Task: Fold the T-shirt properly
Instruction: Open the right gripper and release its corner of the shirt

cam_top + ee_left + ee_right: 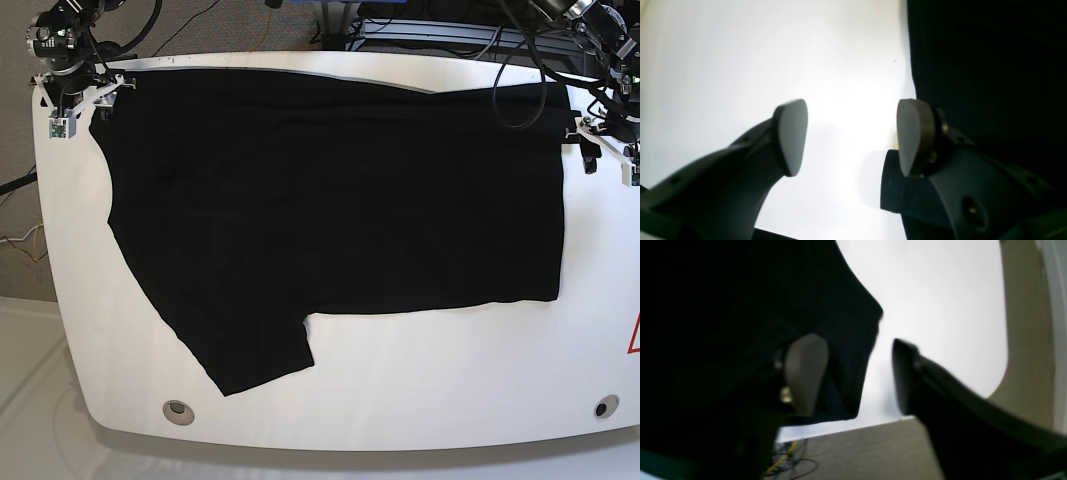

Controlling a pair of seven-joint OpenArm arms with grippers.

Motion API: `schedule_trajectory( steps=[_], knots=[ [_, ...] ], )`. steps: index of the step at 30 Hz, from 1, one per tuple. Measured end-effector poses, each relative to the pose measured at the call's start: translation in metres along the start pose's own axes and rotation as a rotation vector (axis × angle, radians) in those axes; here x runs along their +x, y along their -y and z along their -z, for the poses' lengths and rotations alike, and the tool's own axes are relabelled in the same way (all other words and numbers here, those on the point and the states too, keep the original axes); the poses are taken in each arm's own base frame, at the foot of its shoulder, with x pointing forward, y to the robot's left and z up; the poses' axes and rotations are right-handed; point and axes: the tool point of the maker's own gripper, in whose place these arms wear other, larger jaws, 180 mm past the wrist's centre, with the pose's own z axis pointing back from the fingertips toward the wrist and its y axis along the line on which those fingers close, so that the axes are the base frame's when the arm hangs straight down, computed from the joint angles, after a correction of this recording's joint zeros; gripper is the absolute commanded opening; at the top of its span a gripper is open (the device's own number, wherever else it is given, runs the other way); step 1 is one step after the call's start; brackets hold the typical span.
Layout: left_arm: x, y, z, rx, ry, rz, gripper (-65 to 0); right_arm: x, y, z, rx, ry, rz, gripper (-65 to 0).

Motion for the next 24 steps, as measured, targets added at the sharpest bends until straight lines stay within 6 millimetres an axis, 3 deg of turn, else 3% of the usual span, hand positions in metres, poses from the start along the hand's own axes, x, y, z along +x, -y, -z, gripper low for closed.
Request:
schedule_trajectory(
  steps=[11, 17, 21, 24],
  knots=[
    [-0.004, 0.001, -0.001, -0.002, -0.008, -0.001, -25.8, 0.004, -0.004, -0.002, 0.003, 0.011, -0.005, -22.7],
    [-0.011, 0.008, -0.001, -0.014, -0.015, -0.016, -25.8, -0.002, -0.023, 0.003, 0.046, -0.007, -0.011, -22.7],
    [-0.02, 0.015, -0.003, -0.024, -0.042, -0.022, -25.8, 0.004, -0.041, 0.008, 0.097, 0.002, -0.038, -22.7],
    [-0.014, 0.02, -0.002, -0.035, -0.031, -0.004, -25.8, 0.011, -0.049, 0.01, 0.117, 0.019, -0.055, -22.7]
  ],
)
